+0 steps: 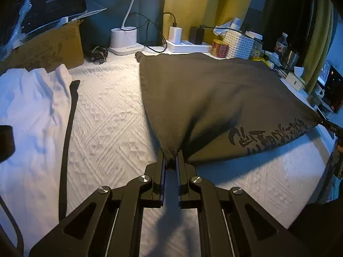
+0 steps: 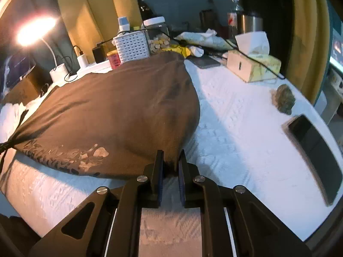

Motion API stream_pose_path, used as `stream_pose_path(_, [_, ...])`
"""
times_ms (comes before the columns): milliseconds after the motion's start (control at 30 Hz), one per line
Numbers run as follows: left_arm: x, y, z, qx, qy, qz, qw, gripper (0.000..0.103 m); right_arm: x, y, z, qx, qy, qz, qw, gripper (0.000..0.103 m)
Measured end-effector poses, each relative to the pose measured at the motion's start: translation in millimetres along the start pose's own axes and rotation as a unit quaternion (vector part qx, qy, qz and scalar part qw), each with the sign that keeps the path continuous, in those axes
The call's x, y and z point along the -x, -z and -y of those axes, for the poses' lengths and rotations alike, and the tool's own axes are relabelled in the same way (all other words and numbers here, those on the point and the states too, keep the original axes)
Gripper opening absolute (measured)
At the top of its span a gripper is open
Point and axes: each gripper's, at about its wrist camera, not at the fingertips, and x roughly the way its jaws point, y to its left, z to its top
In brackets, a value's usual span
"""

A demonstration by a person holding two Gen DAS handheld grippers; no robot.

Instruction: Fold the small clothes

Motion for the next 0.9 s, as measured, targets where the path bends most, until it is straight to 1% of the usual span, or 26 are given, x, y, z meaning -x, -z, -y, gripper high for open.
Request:
stream_pose_path(300, [18.4,27.3,12.9,0.000,0.008,-0.009,0.9999,0.006,19.9,23.0,0.2,0.020,0.014,-0.001,1.000,0.013])
stream_pose_path(733, [30.3,56.5,27.3,-0.012,0.010,-0.024,0.9996,0.006,37.1,62.1,5.3,0.026,0.024,-0.003,0.999,0.013])
stream_pose_path(833, [28.0,63.4,25.8,-0.007,0.015,-0.036,0.9992,0.006,37.2,69.7,7.3,0.024,0.021,-0.009,0.999,0.013])
stream_pose_path(900, [27.7,64.7,22.0,0.004,0.023,-0.031,0.9993,0.008,38.2,72.1,9.0,0.019,0.015,-0.007,1.000,0.013])
